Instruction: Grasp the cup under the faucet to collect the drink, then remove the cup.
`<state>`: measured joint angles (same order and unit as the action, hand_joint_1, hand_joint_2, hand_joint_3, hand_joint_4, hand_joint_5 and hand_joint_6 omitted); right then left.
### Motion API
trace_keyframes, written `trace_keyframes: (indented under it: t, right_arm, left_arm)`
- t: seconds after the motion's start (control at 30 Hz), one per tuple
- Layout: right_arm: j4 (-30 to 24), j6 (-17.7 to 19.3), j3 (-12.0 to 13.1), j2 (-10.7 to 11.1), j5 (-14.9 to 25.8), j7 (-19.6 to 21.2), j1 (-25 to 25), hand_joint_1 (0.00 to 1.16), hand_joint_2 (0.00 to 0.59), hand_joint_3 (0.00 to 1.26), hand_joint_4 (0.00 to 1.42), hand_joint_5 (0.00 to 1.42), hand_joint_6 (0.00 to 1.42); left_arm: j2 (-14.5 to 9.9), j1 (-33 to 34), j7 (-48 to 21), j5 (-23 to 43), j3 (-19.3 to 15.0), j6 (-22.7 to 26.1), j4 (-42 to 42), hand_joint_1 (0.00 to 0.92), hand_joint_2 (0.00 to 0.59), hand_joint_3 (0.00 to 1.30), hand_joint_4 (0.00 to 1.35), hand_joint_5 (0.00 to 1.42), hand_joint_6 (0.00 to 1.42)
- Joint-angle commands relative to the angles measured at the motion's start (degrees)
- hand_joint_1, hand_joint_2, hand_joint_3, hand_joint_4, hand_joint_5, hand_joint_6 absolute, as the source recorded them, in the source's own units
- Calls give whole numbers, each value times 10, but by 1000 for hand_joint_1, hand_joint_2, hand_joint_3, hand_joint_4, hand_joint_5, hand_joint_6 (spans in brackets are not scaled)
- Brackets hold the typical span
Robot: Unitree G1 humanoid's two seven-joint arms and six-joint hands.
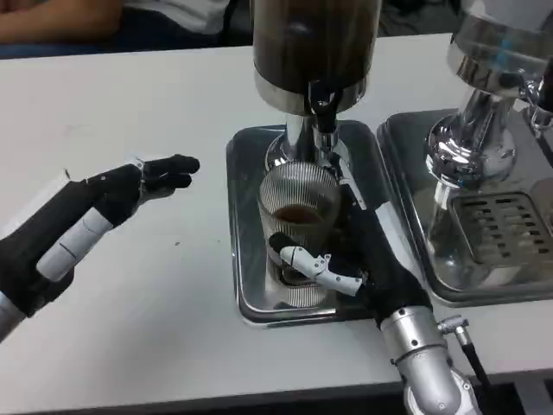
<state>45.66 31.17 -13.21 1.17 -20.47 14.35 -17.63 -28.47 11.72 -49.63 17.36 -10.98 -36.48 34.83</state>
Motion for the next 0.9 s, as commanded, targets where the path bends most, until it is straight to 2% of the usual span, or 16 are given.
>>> trace_keyframes:
  t: [0.03,0.3,0.43,0.7,0.9]
  right_arm:
    - [31,-8,-13,-16,-12,17,-1,691,204,9,150,309,449]
    - [68,1,-20,-38,-20,70,-12,737,205,174,335,508,795]
    - [84,-2,-29,-46,-40,116,-17,766,204,248,424,595,952]
    - [96,-11,-42,-49,-73,194,-19,786,204,309,501,691,1080]
    - [95,-5,-46,-48,-97,266,-11,809,203,387,579,778,1181]
  left_arm:
    - [-9,-6,3,-6,-2,5,-3,26,109,301,159,176,137]
    - [-9,-14,3,-8,-1,4,-1,6,97,317,180,187,140]
    - [-9,-16,4,-7,-2,5,-2,0,96,323,181,189,140]
    - [-10,-18,7,-8,-3,4,-4,0,84,326,190,191,141]
    - [-10,-20,8,-7,-3,4,-5,0,72,326,191,198,141]
